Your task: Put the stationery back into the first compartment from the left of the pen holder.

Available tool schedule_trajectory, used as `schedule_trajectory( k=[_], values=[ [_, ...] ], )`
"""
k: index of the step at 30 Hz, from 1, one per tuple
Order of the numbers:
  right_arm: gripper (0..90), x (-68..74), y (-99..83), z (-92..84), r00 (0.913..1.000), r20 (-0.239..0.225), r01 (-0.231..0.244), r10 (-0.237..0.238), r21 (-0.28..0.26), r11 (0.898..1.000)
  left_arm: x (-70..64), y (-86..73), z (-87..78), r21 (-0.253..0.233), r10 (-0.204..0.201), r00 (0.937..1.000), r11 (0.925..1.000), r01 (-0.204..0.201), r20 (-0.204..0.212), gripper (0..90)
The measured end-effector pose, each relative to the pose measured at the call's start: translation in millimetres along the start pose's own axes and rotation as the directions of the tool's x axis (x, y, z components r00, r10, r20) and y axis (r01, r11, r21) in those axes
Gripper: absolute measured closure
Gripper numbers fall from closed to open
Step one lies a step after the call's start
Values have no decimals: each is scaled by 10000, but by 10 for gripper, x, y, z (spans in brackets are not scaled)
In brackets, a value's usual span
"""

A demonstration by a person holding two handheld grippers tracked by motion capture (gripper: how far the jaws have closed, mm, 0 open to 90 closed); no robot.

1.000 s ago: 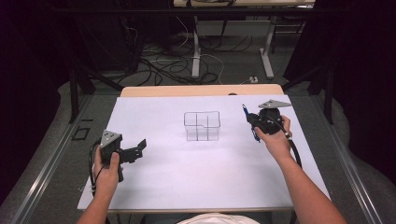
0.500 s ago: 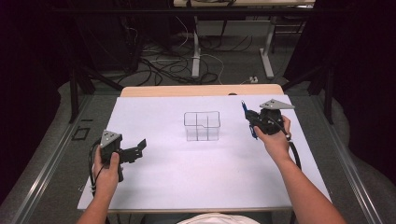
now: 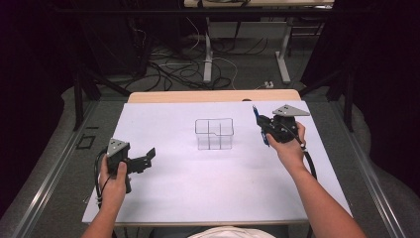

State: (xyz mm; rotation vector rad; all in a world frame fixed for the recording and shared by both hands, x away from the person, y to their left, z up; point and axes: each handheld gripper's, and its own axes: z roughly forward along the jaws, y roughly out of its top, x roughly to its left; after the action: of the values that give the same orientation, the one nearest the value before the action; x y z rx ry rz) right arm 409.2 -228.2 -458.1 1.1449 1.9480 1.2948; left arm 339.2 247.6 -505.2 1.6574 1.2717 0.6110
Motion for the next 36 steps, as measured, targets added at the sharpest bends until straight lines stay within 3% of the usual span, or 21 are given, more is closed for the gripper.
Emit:
schedule_trajectory(
  k=[9, 17, 36],
  values=[
    [797, 164, 158, 57, 9989, -383, 269, -279, -255, 9993, 1, 4, -11, 32, 30, 10000, 10000, -30, -26, 2],
    [797, 408, 381, 214, 9939, -851, 661, -705, -536, 9964, 8, 3, -3, -9, -41, 10000, 10000, 41, -20, 2],
    [797, 874, 662, 625, 9791, -1827, 834, -889, -376, 9958, 43, -5, -26, -27, -161, 9998, 9999, 161, -113, 2]
  ],
)
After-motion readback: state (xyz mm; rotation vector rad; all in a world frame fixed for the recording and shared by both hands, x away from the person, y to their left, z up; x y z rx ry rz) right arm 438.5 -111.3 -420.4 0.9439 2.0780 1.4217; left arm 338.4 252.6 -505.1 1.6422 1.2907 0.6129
